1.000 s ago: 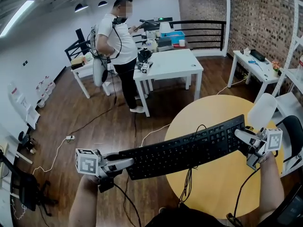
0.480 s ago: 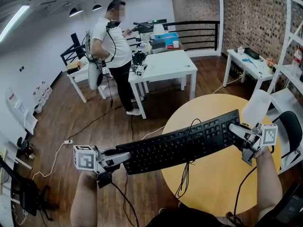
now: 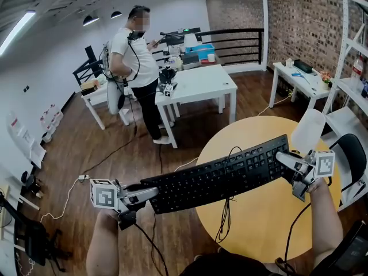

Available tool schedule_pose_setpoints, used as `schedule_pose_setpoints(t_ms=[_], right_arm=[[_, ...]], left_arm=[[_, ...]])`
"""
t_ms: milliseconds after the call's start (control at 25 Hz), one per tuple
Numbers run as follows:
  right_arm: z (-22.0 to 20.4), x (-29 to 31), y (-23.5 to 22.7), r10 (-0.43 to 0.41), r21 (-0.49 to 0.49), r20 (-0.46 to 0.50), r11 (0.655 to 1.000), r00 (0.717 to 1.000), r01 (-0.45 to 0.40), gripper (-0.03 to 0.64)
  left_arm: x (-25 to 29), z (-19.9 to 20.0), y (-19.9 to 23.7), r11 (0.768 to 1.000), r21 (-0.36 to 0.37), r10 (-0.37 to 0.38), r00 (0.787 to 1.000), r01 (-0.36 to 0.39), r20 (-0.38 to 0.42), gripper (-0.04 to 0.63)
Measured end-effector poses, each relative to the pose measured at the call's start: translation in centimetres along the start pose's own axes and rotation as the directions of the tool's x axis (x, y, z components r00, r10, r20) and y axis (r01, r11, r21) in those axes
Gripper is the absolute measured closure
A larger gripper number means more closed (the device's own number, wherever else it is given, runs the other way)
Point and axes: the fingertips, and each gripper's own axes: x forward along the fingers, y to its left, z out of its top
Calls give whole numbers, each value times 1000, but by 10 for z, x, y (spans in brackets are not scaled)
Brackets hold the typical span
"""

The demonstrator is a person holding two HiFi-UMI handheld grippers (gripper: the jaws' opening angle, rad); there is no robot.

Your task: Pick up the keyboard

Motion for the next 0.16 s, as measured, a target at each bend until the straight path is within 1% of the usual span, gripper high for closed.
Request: schedule_pose_setpoints(t_ms=[160], right_arm=[[1, 5, 14, 48, 52, 33, 997, 998, -50, 494]], left_arm=[[0, 2, -6, 1000, 19, 5, 1000, -5, 3, 273]])
